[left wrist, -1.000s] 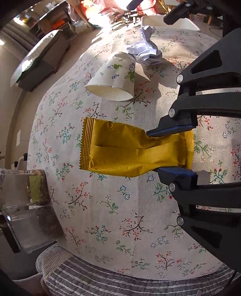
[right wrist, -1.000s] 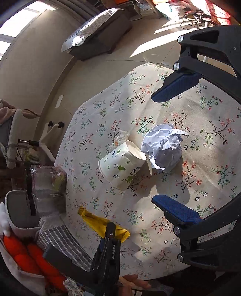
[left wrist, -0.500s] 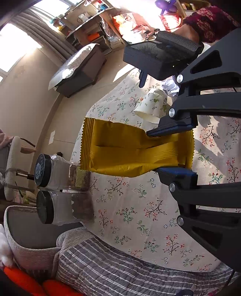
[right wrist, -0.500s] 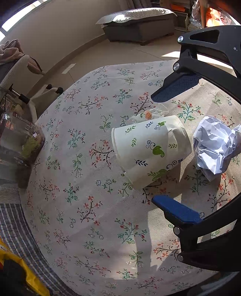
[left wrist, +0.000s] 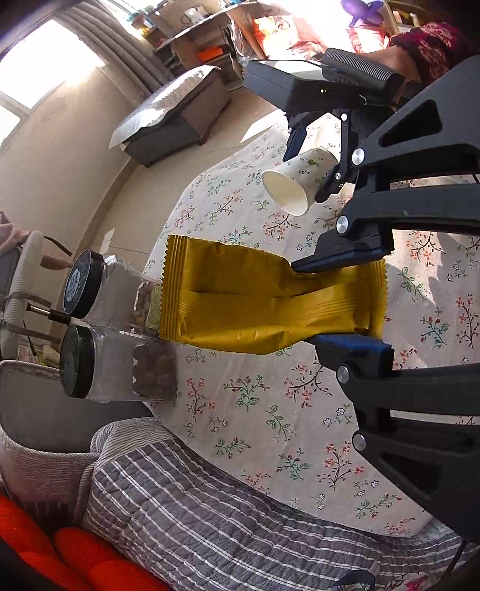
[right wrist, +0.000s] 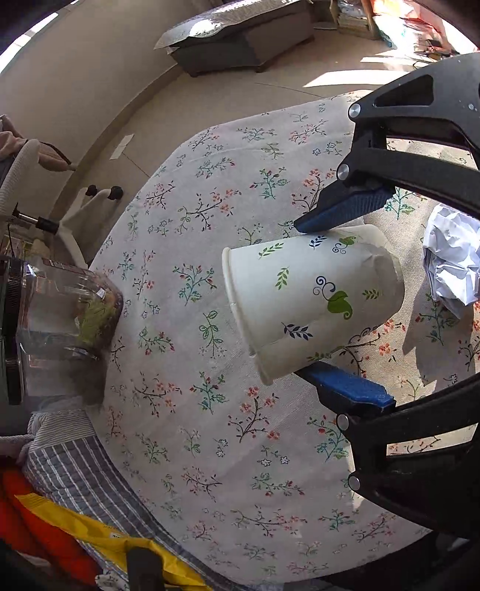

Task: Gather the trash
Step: 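Lift the cup with the right tool while the left tool holds the wrapper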

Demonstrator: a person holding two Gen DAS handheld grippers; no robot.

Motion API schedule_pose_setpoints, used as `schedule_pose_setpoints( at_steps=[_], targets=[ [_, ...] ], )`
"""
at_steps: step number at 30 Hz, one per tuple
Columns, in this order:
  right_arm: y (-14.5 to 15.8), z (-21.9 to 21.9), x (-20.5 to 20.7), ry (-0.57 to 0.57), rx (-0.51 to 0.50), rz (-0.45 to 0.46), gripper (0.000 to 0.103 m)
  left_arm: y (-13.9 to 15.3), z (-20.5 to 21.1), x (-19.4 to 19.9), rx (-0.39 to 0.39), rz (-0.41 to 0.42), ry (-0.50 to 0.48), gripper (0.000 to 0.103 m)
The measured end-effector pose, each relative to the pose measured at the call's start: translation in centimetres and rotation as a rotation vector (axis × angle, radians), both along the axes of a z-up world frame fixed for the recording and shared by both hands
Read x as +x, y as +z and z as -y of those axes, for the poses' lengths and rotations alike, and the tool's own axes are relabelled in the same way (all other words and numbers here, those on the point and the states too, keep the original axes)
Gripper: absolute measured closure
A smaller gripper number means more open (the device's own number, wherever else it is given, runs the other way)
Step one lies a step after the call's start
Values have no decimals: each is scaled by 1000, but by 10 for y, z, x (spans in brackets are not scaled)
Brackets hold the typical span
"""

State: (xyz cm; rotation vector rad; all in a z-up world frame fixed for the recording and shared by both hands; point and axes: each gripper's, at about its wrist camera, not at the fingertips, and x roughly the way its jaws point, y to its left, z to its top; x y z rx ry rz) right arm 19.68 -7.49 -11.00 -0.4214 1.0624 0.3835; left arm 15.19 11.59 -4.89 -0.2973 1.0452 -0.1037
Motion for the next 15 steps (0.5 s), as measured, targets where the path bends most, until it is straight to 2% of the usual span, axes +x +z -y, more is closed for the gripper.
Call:
schedule_pose_setpoints(
  at_steps=[9,15],
  targets=[
    [78,0,-13,-178,351,87,35,17,-21,-6,9,66,91,72],
    [103,1,-42,-252,345,245,35,35,-21,-17,9,150,131,72]
  ],
)
